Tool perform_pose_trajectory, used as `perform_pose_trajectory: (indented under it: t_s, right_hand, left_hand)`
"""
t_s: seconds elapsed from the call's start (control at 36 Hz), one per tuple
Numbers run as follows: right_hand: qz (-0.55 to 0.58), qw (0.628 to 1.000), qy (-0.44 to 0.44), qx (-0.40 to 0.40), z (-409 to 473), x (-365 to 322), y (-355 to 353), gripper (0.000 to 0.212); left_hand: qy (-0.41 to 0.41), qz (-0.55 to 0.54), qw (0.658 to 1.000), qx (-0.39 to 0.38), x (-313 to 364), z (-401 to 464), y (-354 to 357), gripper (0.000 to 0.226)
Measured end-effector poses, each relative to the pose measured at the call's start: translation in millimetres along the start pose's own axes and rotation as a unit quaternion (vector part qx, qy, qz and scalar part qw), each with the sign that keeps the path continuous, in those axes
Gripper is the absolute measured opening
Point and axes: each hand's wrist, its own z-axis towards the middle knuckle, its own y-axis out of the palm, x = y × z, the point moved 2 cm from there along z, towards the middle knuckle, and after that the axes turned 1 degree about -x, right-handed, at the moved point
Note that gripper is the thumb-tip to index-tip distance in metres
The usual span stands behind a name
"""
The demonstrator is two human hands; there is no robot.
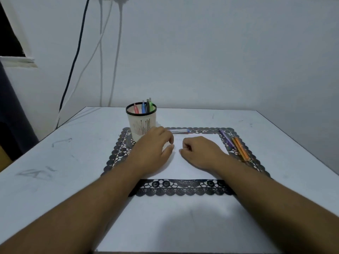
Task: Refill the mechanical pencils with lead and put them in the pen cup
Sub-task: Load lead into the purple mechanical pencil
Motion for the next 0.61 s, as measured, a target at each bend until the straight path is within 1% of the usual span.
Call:
perform_pose_trajectory:
  t_s: [0.11, 0.22, 0.31, 0.33, 0.36, 0.42, 0.47, 0.53, 0.56, 0.61]
  right_hand:
    - [0.020, 1.000, -0.006, 0.000, -4, 1, -3, 0.026]
    - [0.092, 0.995, 0.014, 0.020, -5, 10, -16, 0.024]
    - [0.103, 0.989, 0.068, 0.086, -3, 32, -40, 0.012]
    - [0.091, 0.985, 0.103, 0.106, -4, 43, -49, 0.012]
    - [0.072, 0.980, 0.147, 0.115, -5, 56, -59, 0.021]
    - [0.040, 0.967, 0.233, 0.097, -13, 85, -76, 0.040]
    - [0.037, 0.956, 0.288, 0.047, -21, 108, -84, 0.049]
    - [0.055, 0.948, 0.313, -0.015, -27, 120, -84, 0.056]
    - [0.068, 0.946, 0.315, -0.035, -29, 121, -83, 0.056]
    - [0.084, 0.946, 0.309, -0.045, -29, 121, -79, 0.052]
  left_hand:
    - [-0.022, -0.008, 0.997, -0.080, -2, -6, 8, 0.036]
    - [-0.063, -0.006, 0.982, -0.175, -2, -8, 7, 0.051]
    - [-0.086, -0.011, 0.969, -0.232, 0, -9, 7, 0.054]
    - [-0.089, -0.017, 0.967, -0.238, 1, -10, 7, 0.055]
    - [-0.090, -0.020, 0.966, -0.241, 1, -10, 7, 0.055]
    - [-0.092, -0.021, 0.965, -0.245, 0, -10, 7, 0.055]
    - [-0.093, -0.021, 0.964, -0.247, -1, -10, 8, 0.055]
    - [-0.096, -0.026, 0.963, -0.249, -2, -10, 9, 0.055]
    - [-0.096, -0.029, 0.963, -0.249, -2, -10, 9, 0.055]
    - [-0.097, -0.033, 0.963, -0.248, -3, -10, 10, 0.055]
